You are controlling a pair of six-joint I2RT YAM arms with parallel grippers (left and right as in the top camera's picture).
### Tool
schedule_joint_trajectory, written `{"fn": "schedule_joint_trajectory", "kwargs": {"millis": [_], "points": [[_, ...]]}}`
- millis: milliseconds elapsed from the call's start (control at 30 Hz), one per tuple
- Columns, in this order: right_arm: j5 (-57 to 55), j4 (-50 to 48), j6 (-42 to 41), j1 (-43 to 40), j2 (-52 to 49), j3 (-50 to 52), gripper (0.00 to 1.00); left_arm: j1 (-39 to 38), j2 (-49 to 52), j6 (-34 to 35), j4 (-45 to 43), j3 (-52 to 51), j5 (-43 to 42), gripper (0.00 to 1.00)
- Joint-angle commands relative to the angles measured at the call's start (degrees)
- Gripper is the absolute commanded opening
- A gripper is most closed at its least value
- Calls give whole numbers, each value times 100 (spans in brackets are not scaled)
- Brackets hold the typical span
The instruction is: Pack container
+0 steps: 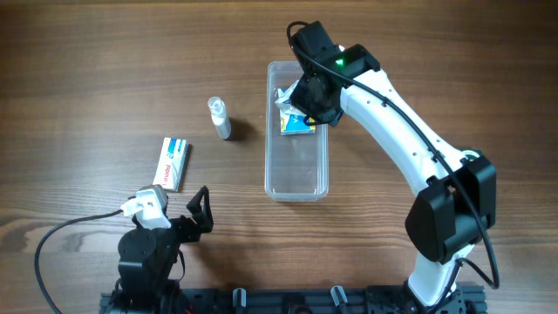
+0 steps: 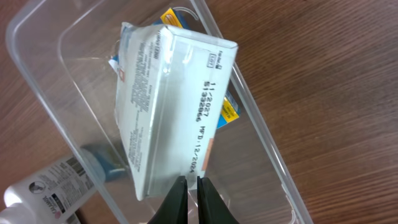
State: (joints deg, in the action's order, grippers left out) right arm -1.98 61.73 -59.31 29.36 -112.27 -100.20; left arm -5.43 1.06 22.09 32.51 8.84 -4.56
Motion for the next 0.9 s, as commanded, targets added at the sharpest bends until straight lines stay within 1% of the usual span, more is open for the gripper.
{"fn": "schedule_joint_trajectory", "kwargs": {"millis": [0,267,433,600,800,867], "points": [[-98,-13,-66,9,101,37,8,46,-24,-109,-35,-15,9,100],[140,-4,-72,125,-262,42,6,46,-24,-109,-35,-15,9,100],[721,-22,-57,155,-262,42,5,46,-24,-109,-35,-15,9,100],[796,-120,-61,155,-262,42,4,46,-24,-109,-35,-17,9,100],[785,-315,164,142,-260,2,5,46,-24,-109,-35,-17,9,100],[748,-391,352,109,-260,4,8,46,-24,-109,-35,-15,9,100]]}}
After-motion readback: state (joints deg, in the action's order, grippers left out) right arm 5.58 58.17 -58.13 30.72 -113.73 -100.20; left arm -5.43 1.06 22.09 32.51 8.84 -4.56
